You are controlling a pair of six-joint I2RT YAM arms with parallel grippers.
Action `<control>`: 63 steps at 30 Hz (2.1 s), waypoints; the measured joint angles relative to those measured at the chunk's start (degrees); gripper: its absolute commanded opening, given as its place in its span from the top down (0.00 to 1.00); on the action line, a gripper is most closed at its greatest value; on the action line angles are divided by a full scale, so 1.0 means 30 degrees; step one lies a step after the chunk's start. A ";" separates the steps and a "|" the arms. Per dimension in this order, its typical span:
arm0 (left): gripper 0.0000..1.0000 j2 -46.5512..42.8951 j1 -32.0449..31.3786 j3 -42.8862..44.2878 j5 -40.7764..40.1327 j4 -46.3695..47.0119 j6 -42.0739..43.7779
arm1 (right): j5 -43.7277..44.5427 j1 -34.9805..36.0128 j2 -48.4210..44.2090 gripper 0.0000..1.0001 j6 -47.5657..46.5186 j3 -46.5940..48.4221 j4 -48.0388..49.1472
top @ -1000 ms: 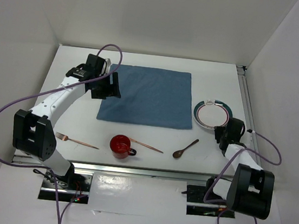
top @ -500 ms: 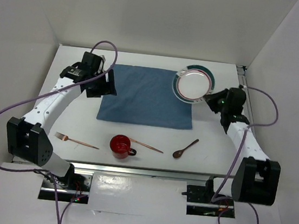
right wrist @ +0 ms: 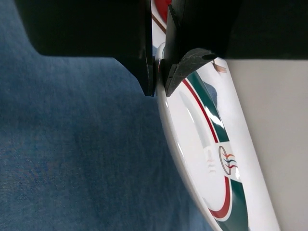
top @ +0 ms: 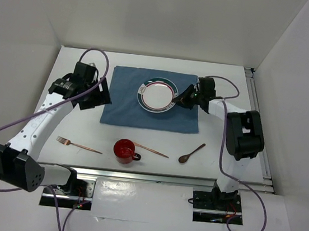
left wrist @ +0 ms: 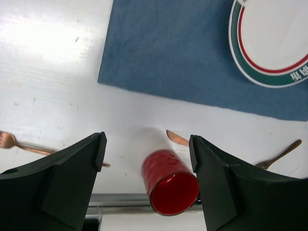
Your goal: Set the dinner table for one person
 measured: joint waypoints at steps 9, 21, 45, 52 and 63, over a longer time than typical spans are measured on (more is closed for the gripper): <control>0.13 -0.1486 0.0000 -0.2382 0.0597 -0.0240 -0.0984 | -0.0495 0.0546 0.2441 0.59 -0.0109 0.0605 -0.0277; 0.11 -0.1537 0.0000 -0.2688 0.0299 -0.0495 -0.1399 | 0.3912 0.1304 0.0408 0.01 -0.3512 0.2186 -0.4554; 0.13 -0.3220 0.0182 -0.1639 -0.3767 -0.1275 -0.2987 | 0.3526 1.4207 -0.3483 0.26 -1.1074 0.1545 -0.8065; 0.13 -0.3453 0.0182 -0.1647 -0.3759 -0.1457 -0.3002 | 0.5027 1.5059 -0.1989 0.54 -1.1446 0.1545 -0.7963; 0.13 -0.3453 0.0182 -0.1647 -0.3738 -0.1530 -0.2987 | 0.7548 1.5132 -0.1668 1.00 -1.1409 0.2062 -0.9005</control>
